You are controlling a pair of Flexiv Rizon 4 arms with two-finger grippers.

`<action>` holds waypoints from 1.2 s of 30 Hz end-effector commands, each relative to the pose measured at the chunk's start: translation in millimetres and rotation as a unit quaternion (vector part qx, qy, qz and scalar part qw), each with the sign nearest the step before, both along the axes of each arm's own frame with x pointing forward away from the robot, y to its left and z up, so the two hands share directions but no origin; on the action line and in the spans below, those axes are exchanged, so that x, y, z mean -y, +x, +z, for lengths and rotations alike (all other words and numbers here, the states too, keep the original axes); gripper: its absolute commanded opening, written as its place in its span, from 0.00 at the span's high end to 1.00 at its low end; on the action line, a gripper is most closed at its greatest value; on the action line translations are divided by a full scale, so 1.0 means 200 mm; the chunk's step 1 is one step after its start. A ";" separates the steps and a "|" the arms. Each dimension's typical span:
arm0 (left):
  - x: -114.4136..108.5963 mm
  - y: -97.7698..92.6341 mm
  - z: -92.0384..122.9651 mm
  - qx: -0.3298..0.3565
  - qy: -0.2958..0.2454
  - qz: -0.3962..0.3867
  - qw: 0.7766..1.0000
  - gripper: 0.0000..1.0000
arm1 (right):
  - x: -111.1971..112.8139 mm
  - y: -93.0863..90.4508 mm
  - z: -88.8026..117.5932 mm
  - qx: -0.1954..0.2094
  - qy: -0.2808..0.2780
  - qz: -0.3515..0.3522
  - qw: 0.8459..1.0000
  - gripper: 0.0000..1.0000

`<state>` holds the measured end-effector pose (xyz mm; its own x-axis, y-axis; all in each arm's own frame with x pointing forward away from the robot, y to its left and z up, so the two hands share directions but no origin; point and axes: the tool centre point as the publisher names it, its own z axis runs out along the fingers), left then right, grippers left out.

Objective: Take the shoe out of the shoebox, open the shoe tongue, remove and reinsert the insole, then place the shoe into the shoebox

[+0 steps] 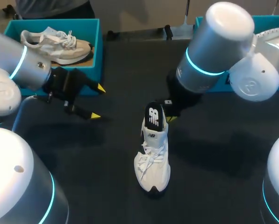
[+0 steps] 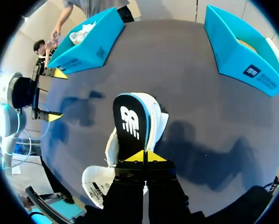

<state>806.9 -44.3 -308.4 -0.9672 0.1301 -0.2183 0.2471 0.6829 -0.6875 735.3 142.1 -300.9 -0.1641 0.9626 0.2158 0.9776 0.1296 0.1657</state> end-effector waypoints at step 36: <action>0.12 0.17 0.37 -0.036 -0.016 -0.013 0.999 0.00 | -0.23 0.00 -0.18 0.004 -0.035 0.001 0.999 1.00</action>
<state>840.9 -68.6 -235.4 -0.9770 0.1489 -0.1524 0.2128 0.6532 -0.7267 733.0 180.5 -331.2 -0.1702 0.9734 0.1535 0.9755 0.1444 0.1661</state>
